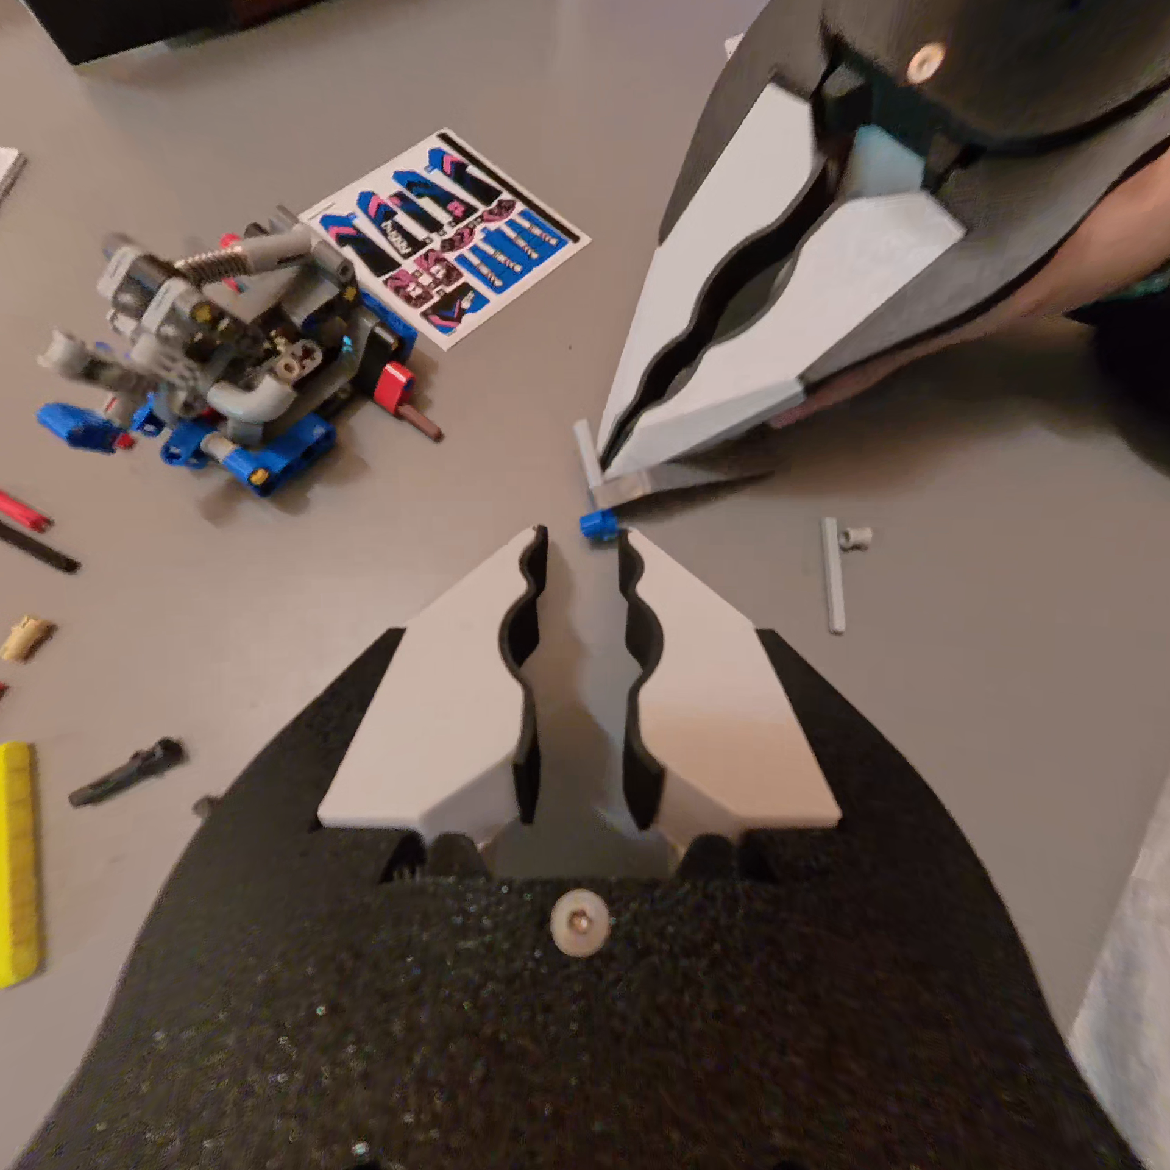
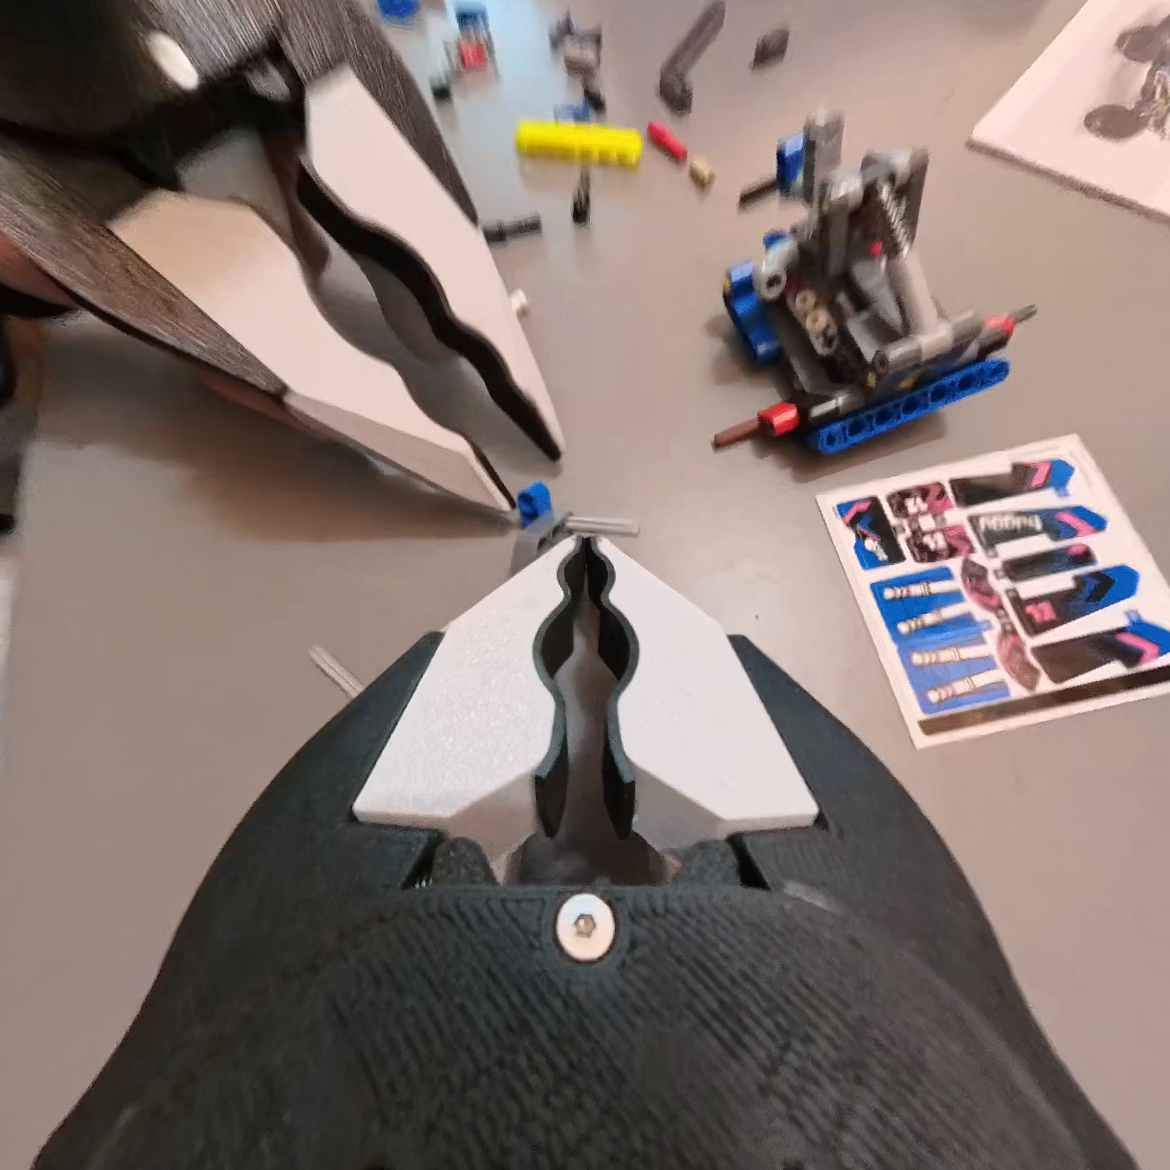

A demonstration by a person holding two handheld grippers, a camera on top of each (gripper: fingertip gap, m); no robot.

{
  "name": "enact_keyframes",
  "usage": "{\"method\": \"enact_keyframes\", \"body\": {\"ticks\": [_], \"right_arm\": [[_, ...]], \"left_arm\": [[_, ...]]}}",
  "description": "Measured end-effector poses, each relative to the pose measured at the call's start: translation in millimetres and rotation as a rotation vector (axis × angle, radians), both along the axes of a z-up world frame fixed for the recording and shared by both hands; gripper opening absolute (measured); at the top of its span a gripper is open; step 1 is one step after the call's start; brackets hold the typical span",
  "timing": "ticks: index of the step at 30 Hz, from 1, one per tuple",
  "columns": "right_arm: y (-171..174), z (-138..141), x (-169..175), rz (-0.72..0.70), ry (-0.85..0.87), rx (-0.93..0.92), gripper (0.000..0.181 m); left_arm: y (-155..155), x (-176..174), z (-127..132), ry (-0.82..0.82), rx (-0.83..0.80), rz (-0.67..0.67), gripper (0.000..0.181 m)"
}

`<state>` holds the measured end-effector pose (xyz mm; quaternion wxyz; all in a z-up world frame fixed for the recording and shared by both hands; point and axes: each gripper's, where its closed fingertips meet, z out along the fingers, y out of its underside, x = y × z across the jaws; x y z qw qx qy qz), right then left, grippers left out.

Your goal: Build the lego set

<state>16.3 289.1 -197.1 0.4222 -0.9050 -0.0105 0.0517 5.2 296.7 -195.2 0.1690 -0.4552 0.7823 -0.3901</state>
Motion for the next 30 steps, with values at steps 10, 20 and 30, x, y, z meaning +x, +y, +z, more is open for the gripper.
{"method": "enact_keyframes", "body": {"ticks": [10, 20, 30], "right_arm": [[-5, 7, 10, -0.042, -0.002, 0.045, 0.0], [-1, 13, -18, 0.092, 0.024, 0.072, 0.023], [-3, 0, -30, 0.169, -0.052, -0.004, 0.016]], "left_arm": [[12, 8, 21, -0.007, -0.181, 0.071, 0.013], [24, -7, 1, 0.012, -0.026, 0.044, 0.01], [19, -10, 14, -0.003, -0.087, 0.024, 0.006]]}}
